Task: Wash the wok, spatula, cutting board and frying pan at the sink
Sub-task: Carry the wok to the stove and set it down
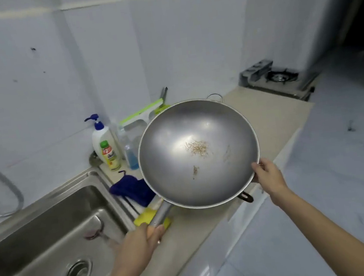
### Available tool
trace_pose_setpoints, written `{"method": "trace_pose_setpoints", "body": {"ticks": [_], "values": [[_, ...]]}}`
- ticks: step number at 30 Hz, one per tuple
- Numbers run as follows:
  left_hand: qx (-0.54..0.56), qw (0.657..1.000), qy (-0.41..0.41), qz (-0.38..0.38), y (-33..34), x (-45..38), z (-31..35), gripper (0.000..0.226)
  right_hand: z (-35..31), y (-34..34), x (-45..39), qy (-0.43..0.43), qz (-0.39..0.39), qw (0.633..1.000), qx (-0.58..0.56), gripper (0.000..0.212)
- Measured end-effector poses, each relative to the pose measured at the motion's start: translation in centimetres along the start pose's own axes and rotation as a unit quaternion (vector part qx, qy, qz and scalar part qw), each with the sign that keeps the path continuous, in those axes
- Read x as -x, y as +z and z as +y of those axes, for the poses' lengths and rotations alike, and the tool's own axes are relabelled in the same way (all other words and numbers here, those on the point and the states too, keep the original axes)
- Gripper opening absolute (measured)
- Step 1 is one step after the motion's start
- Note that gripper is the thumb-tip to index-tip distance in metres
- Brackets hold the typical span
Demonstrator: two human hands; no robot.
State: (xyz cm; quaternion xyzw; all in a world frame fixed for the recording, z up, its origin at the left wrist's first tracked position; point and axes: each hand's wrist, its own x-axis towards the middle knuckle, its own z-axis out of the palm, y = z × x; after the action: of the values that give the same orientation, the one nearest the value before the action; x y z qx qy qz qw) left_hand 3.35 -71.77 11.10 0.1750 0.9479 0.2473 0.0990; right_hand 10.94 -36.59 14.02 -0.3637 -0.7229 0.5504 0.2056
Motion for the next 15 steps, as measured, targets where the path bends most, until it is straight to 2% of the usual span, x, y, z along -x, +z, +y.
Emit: {"method": "trace_pose_setpoints", "body": {"ticks": [6,15], "values": [[-0.018,0.993,0.114,-0.034,5.7,-8.3,16.3,0.042,2.2,-15.2,-8.7,0.018,0.105,0.994,-0.027,0.021],[-0.036,0.972,0.214,-0.095,18.3,-18.9,40.7,0.042,8.0,-37.5,-20.7,0.050,0.213,0.973,0.077,0.026]]}}
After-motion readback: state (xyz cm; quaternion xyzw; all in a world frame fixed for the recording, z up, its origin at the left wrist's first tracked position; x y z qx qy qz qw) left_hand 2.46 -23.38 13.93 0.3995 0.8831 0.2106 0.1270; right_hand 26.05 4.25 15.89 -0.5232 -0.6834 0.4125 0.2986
